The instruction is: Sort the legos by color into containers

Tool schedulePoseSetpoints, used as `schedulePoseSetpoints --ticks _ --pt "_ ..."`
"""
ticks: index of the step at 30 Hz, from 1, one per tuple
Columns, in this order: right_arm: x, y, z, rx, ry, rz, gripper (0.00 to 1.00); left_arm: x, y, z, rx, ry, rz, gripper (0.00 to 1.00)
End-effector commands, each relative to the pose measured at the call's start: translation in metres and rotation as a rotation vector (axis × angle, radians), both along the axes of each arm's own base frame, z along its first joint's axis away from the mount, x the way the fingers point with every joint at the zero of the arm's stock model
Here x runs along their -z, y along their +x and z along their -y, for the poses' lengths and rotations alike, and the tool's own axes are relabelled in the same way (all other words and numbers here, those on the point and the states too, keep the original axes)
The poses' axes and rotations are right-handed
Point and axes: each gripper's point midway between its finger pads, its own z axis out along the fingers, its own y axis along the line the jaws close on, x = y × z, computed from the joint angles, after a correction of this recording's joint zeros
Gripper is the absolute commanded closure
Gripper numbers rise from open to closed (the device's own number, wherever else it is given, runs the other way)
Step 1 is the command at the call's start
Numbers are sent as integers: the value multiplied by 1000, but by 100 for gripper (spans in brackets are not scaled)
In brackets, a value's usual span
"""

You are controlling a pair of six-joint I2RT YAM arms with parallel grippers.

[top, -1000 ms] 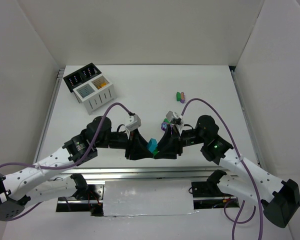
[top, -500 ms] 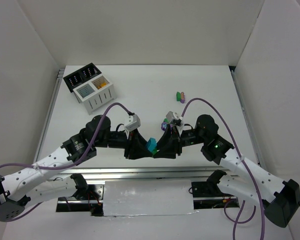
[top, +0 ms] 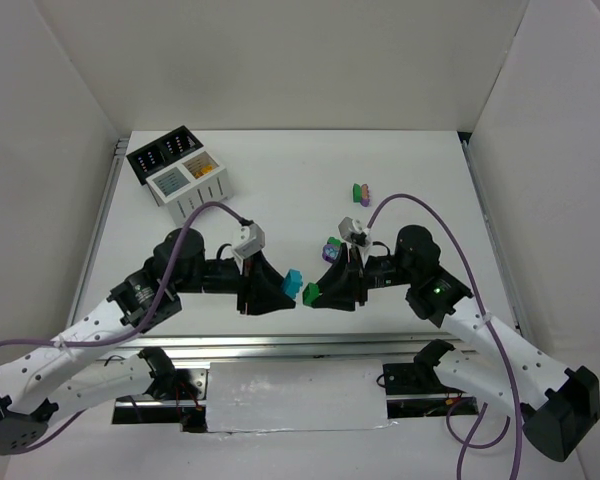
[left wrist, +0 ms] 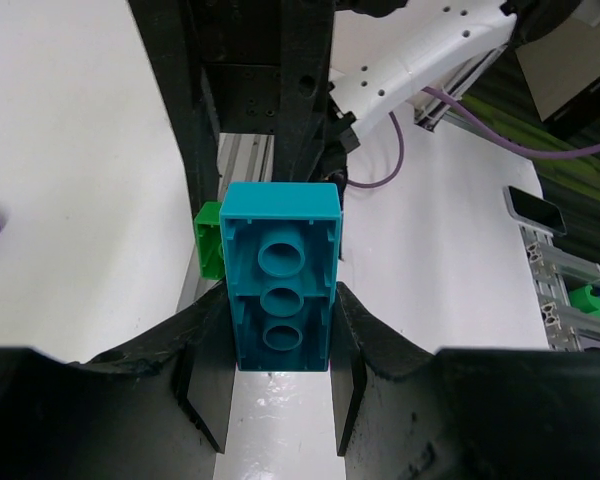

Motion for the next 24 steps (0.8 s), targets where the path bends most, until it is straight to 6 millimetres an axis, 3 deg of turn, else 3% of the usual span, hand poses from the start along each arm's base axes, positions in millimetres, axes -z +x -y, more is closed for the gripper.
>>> schedulePoseSetpoints --ticks 1,3,7,8,11,12,13,14,15,16,17,18,19,21,22,24 --pt "-3 10 1 58 11 32 100 -23 11 -3 -64 -45 27 100" --pt "-1 27 2 167 1 26 100 -20 29 -10 -176 -13 -10 100" --pt "-2 52 10 359 16 16 100 -17 105 -53 -638 83 -119 100" --pt "-1 53 10 364 11 8 100 -11 140 -89 -841 105 -162 100" --pt "-2 59 12 401 1 -6 100 2 180 -144 -1047 113 -324 100" --pt "-3 60 12 407 2 -4 100 5 203 -191 -1201 72 -388 100" --pt "-4 62 12 417 6 -7 100 12 221 -208 -1247 62 -420 100" --pt "-2 61 12 413 6 -14 100 16 235 -243 -1355 47 -435 100" --pt "-2 61 12 413 9 -18 100 5 248 -258 -1411 30 -437 100" --pt "-2 62 11 418 13 -24 100 33 264 -269 -1442 98 -545 100" --pt "-1 62 11 419 12 -23 100 40 273 -280 -1469 117 -590 100" --pt "0 63 12 425 9 -24 100 26 289 -290 -1515 108 -580 100" --pt "1 63 12 433 7 -25 100 50 306 -299 -1560 161 -647 100" --pt "2 61 12 424 5 -22 100 56 325 -311 -1609 184 -665 100" --pt "0 60 13 419 13 -17 100 60 343 -315 -1609 198 -677 100" --pt "3 57 13 411 15 -12 100 66 357 -317 -1601 224 -686 100"
